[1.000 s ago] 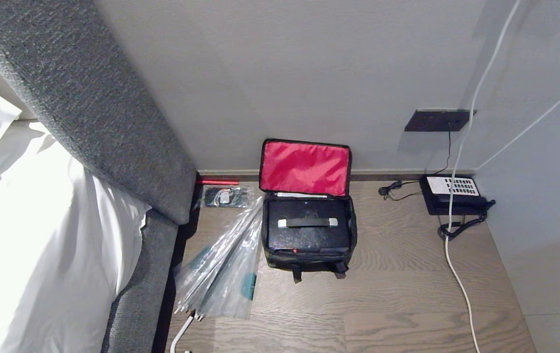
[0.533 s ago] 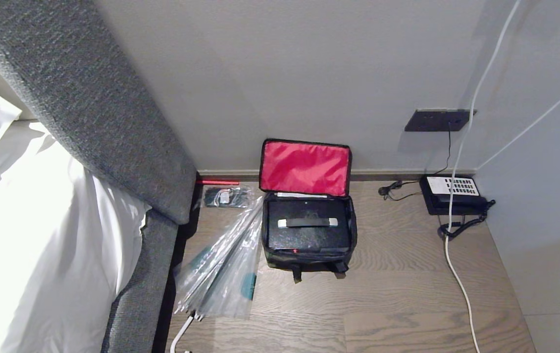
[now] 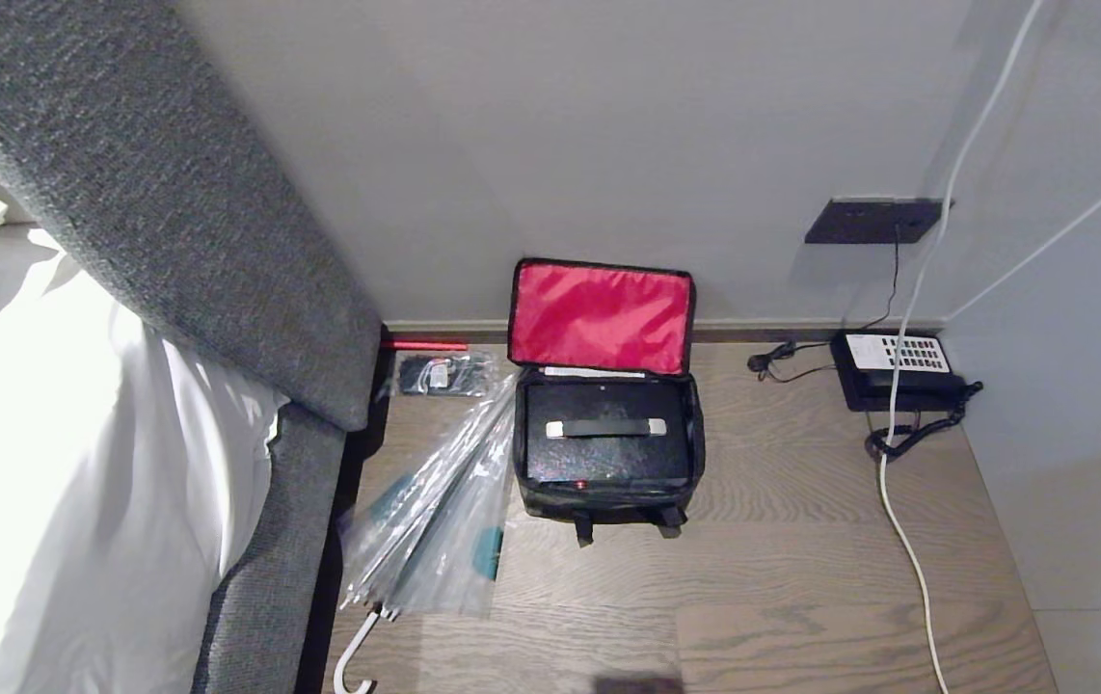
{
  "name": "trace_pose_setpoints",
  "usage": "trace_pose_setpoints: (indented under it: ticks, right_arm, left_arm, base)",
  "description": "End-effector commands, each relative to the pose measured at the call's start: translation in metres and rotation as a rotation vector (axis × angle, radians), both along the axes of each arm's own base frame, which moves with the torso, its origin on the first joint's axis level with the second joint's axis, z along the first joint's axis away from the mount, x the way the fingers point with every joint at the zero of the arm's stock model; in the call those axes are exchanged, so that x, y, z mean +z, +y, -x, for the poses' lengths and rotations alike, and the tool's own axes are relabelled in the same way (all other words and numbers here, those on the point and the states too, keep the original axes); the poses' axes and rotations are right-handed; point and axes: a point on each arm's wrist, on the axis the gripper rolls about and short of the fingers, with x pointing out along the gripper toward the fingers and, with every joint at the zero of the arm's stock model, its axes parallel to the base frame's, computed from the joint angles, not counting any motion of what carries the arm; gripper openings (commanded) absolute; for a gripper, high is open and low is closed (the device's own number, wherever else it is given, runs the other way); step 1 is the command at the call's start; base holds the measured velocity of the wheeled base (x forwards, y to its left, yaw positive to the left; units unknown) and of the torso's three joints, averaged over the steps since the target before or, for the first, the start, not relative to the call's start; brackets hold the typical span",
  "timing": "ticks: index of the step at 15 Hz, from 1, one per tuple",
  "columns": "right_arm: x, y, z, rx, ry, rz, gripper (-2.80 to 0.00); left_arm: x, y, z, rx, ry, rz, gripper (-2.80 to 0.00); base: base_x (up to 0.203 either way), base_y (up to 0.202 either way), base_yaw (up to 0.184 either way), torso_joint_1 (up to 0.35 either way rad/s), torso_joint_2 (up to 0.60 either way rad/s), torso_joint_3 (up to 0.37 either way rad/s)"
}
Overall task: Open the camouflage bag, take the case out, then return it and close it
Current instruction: Grip the handle
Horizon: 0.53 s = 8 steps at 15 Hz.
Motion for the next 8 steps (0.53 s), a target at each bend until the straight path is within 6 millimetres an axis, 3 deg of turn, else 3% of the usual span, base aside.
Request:
trace_pose_setpoints:
  ticks: [1,8]
  right_arm:
    - [-0.0011,0.0,0.0022,0.0,-0.03,0.0,-2.8]
    - [-0.0015,0.0,0.0021,0.0,-0.029,0.0,-2.8]
  left_arm:
    - [0.0005,0.0,0.0001,0.0,-0.002,-0.001,-2.8]
    - [0.0,0.0,0.0,0.0,0.0,0.001,-2.8]
  base:
    - [0.0,0.0,0.0,0.002,0.0,-0.183]
    - [0.0,0.0,0.0,0.002,0.0,-0.17]
